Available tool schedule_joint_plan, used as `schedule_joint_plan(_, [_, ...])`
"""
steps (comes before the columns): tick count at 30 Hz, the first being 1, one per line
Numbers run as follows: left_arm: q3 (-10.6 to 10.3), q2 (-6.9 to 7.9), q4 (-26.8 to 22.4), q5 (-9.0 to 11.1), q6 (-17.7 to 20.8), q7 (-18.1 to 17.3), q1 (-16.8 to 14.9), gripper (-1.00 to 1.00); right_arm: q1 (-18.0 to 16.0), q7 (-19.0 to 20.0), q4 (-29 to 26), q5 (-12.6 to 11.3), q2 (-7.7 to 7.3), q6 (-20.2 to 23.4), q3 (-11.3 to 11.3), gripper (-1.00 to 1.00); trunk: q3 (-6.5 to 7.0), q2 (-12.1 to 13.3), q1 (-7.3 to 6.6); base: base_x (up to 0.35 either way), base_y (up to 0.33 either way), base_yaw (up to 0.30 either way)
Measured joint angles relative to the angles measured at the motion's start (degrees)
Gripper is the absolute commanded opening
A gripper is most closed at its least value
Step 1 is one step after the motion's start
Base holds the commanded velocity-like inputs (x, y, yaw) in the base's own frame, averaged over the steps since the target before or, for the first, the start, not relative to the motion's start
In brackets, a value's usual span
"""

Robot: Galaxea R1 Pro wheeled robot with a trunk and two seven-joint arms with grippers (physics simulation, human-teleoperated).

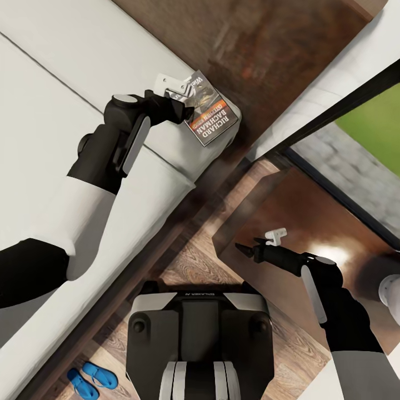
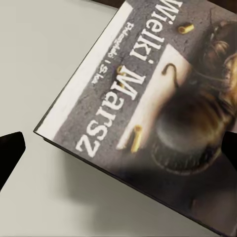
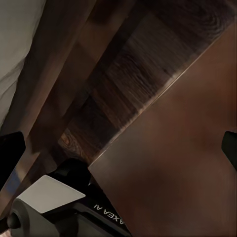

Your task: In the bedroom, move the book from the bed onto either nightstand, and place the two sandals side by side next to the bed.

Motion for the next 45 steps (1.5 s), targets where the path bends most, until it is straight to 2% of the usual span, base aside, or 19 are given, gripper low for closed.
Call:
schedule_joint_plan(16, [0.01,0.05,-0.21,-0.17,-0.07,-0.06,0.00,1.00,0.02,0.00,0.00,0.03,0.00,0.00,0.00,1.00,-0.10,-0.01,0.01,0.000,0.000,0.000])
schedule_joint_plan(34, [0.01,0.16,-2.16,-0.33,-0.13,-0.07,0.00,1.00,0.05,0.00,0.08,0.03,0.00,0.00,0.02,1.00,-1.01,-0.01,0.01,0.000,0.000,0.000])
schedule_joint_plan(45, [0.06,-0.45,-2.34,-0.69,-0.17,-0.23,0.00,1.00,0.06,0.00,0.04,0.03,0.00,0.00,0.00,1.00,-1.25,-0.01,0.01,0.000,0.000,0.000])
